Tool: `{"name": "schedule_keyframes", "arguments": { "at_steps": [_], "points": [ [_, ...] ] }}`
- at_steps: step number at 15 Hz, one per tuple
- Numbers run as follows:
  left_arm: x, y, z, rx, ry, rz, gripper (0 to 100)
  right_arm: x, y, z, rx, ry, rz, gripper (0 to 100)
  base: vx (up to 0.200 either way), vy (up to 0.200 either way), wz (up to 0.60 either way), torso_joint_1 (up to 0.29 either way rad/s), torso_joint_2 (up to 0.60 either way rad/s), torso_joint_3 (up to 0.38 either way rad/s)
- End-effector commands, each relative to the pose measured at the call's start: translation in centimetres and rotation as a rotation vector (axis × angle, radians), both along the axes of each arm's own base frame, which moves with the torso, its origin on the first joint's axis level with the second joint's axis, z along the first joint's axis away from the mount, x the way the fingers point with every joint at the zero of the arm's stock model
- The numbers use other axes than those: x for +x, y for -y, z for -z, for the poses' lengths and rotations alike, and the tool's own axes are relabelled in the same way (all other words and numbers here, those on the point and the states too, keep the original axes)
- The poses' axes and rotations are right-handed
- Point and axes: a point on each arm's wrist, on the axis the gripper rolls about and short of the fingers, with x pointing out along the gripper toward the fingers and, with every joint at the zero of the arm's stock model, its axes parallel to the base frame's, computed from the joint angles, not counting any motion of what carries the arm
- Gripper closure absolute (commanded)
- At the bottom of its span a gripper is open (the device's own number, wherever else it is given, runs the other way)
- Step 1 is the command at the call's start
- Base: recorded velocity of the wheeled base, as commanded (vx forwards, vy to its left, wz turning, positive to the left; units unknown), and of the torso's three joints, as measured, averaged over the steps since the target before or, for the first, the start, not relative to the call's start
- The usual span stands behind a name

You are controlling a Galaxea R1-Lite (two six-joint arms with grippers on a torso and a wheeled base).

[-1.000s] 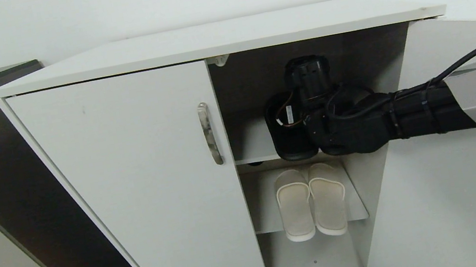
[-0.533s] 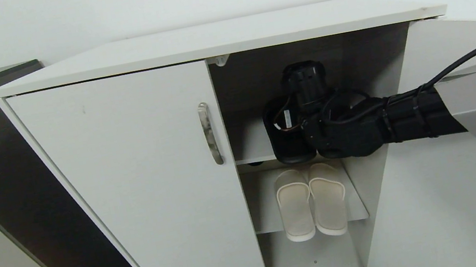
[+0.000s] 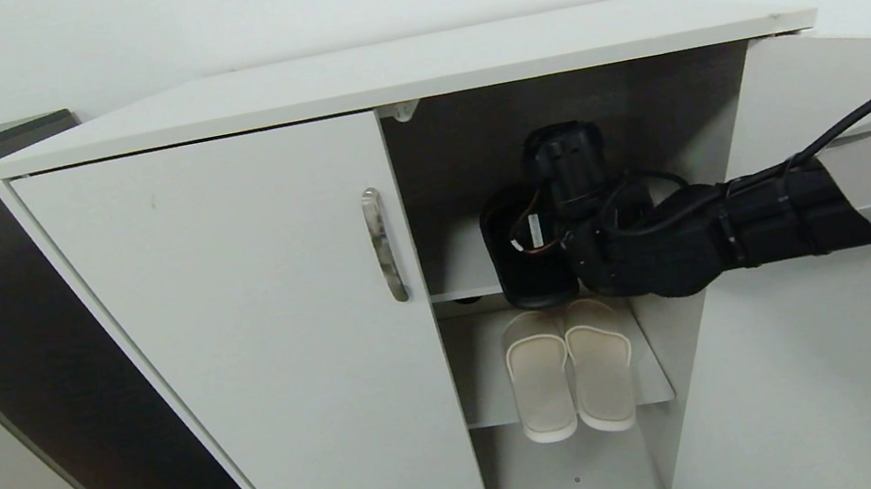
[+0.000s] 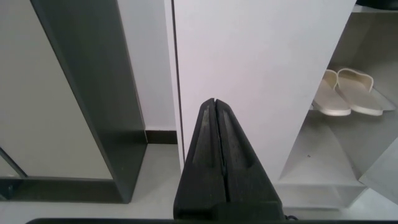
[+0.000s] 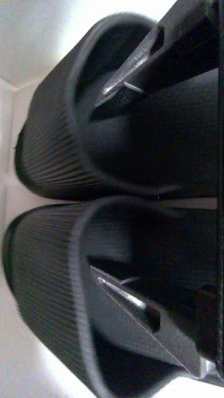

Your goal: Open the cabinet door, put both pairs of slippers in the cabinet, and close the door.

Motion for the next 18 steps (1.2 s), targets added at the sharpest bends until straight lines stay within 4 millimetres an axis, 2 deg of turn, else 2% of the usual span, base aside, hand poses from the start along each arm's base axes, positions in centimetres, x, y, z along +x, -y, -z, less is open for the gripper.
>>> {"name": "schedule_keyframes", "arguments": {
  "at_steps": [1, 3, 5, 8, 9, 12, 18],
  "points": [
    [0.0, 0.0, 0.0, -0.001, 0.0, -0.001, 100, -2.5, 1.1, -2.2, 0.029, 0.022, -0.009, 0, 0.0, 0.0, 0.0, 0.0, 0.0, 0.0],
    [0.0, 0.0, 0.0, -0.001, 0.0, -0.001, 100, -5.7, 1.7, -3.1, 0.046, 0.018, -0.02, 0, 0.0, 0.0, 0.0, 0.0, 0.0, 0.0],
    [0.0, 0.0, 0.0, -0.001, 0.0, -0.001, 100, -8.8, 2.5, -3.0, 0.069, 0.022, -0.046, 0, 0.0, 0.0, 0.0, 0.0, 0.0, 0.0],
    [0.0, 0.0, 0.0, 0.0, 0.0, 0.001, 100, -13.2, 3.2, -1.4, 0.09, 0.04, -0.124, 0, 0.0, 0.0, 0.0, 0.0, 0.0, 0.0],
    [0.0, 0.0, 0.0, 0.0, 0.0, 0.001, 100, -14.4, 3.1, -0.9, 0.097, 0.044, -0.154, 100, 0.0, 0.0, 0.0, 0.0, 0.0, 0.0],
    [0.0, 0.0, 0.0, 0.0, 0.0, 0.002, 100, -16.7, 2.1, 0.3, 0.1, 0.04, -0.229, 100, 0.0, 0.0, 0.0, 0.0, 0.0, 0.0],
    [0.0, 0.0, 0.0, 0.0, 0.0, 0.004, 100, -16.5, 1.7, 1.5, 0.067, 0.022, -0.208, 100, 0.0, 0.0, 0.0, 0.0, 0.0, 0.0]
  ]
}}
